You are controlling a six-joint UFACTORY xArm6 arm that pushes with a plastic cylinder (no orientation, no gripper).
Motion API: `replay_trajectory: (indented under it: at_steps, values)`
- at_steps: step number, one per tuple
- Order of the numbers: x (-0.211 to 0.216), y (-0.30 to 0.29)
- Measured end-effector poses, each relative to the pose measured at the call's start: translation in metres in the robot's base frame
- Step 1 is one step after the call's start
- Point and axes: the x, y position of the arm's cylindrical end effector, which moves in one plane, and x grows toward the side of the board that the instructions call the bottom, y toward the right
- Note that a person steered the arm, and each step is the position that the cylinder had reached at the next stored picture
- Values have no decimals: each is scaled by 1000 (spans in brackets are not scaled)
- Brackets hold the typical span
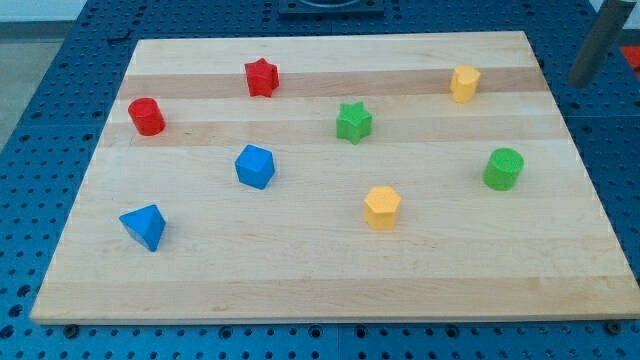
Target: Push the green circle slightly down
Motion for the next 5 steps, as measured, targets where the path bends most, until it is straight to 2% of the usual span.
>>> replay_trajectory:
  at_steps: [1, 2, 5]
  values:
    - [-11, -12]
    - [-41, -20]
    - [-37, -19]
